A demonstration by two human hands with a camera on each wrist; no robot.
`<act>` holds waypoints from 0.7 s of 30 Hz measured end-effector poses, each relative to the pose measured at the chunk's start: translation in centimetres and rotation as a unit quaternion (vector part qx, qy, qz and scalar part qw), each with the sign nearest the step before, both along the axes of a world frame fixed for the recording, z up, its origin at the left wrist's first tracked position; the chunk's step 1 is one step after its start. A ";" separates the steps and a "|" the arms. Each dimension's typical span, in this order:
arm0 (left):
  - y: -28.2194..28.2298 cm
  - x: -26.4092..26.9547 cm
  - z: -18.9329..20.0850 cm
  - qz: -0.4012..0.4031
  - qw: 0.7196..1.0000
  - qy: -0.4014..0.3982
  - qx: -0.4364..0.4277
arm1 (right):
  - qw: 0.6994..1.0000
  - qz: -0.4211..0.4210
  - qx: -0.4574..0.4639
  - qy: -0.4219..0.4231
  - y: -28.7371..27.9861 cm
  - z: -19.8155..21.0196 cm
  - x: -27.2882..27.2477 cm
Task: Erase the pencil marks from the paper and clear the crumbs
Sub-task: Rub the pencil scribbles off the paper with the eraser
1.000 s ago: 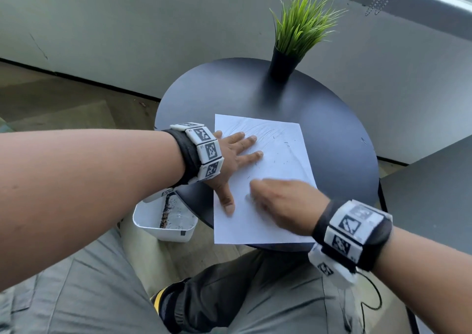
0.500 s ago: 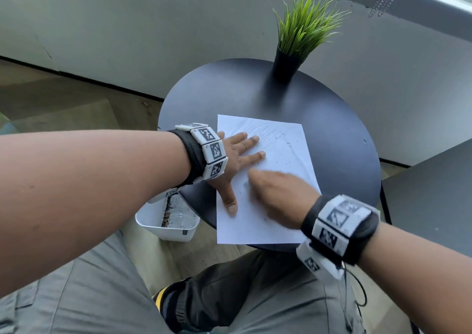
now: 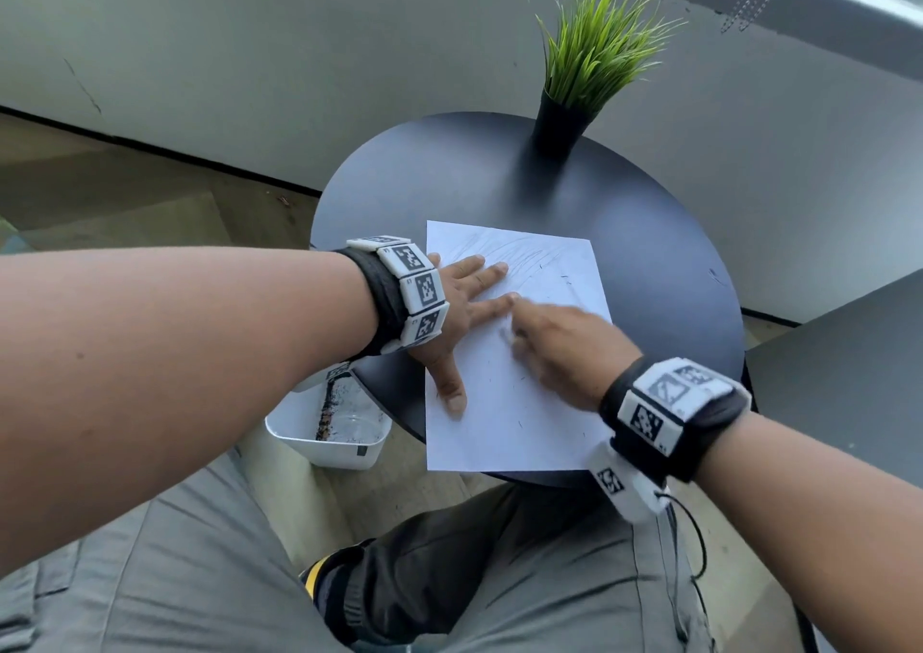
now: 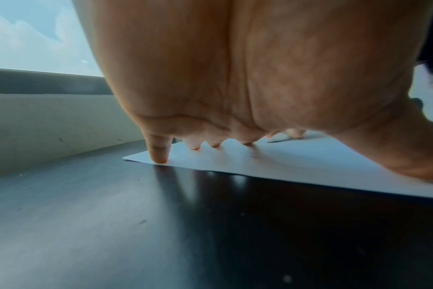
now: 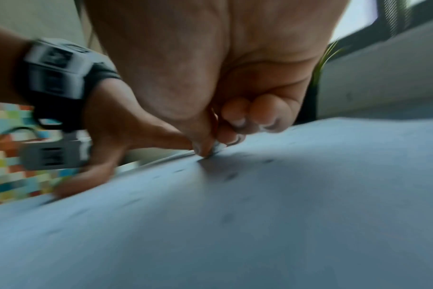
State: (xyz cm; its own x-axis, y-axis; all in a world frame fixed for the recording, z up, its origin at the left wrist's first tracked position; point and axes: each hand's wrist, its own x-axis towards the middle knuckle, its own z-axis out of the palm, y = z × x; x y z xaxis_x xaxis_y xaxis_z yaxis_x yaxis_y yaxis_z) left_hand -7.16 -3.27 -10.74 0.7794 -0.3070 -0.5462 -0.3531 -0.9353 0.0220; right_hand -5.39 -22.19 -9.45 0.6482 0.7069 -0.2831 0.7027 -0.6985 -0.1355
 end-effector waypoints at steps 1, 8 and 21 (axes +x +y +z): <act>0.0 0.0 0.0 0.001 1.000 0.001 -0.001 | 0.999 -0.026 0.008 -0.018 -0.3 -0.2 0.8; 0.0 0.0 0.1 -0.007 1.000 0.000 0.005 | 0.991 0.117 -0.040 0.054 -0.2 0.6 -3.6; 0.2 0.3 -0.5 -0.003 1.000 -0.005 0.003 | 0.998 0.058 0.013 -0.015 -3.4 -0.3 -2.2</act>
State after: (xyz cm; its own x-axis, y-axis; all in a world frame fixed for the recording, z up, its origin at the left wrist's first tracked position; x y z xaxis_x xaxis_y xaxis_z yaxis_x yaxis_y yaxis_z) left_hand -6.84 -3.05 -11.28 0.7824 -0.3087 -0.5409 -0.3593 -0.9331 0.0128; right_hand -7.56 -25.60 -9.76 0.5686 0.7851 -0.2456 0.7831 -0.6080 -0.1304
